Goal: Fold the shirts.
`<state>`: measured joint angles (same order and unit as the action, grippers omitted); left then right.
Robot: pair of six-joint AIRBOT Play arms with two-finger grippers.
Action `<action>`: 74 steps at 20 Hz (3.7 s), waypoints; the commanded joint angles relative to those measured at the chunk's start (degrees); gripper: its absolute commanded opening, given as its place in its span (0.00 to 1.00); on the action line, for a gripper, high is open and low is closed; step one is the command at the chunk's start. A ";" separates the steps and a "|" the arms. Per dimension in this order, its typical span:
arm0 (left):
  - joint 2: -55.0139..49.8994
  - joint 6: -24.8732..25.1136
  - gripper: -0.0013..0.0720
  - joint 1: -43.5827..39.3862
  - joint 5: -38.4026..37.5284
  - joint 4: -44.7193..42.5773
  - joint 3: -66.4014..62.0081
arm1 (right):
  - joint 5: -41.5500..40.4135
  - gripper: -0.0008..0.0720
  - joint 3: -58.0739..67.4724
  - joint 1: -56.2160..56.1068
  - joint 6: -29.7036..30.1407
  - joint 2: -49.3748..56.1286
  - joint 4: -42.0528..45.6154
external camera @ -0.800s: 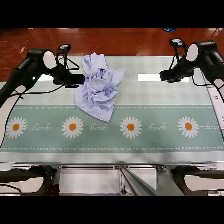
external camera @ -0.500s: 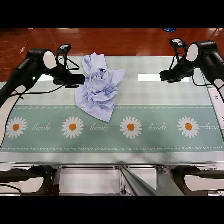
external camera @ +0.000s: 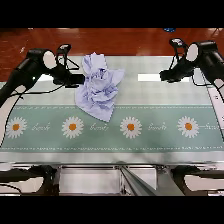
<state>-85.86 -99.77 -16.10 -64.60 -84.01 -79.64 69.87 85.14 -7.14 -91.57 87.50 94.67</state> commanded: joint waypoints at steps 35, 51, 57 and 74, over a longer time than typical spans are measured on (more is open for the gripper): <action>-16.92 14.67 0.05 -4.15 0.74 2.99 -10.27 | -0.96 0.57 0.02 -0.11 -3.78 -1.64 -1.40; 10.16 13.25 0.05 -6.38 -1.36 8.46 -38.73 | 0.63 0.57 0.00 -0.24 -2.21 -33.27 -2.86; 19.10 7.58 0.05 -14.95 2.27 9.49 -34.86 | 1.86 0.57 0.00 -0.24 -2.19 -40.24 -2.84; 32.59 -11.54 0.06 -29.18 23.39 9.70 45.11 | -3.32 0.57 -27.58 -0.24 -2.95 -40.87 -17.16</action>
<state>-51.29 -109.78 -44.99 -42.78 -74.35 -41.45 70.52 64.73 -7.33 -93.51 46.70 81.28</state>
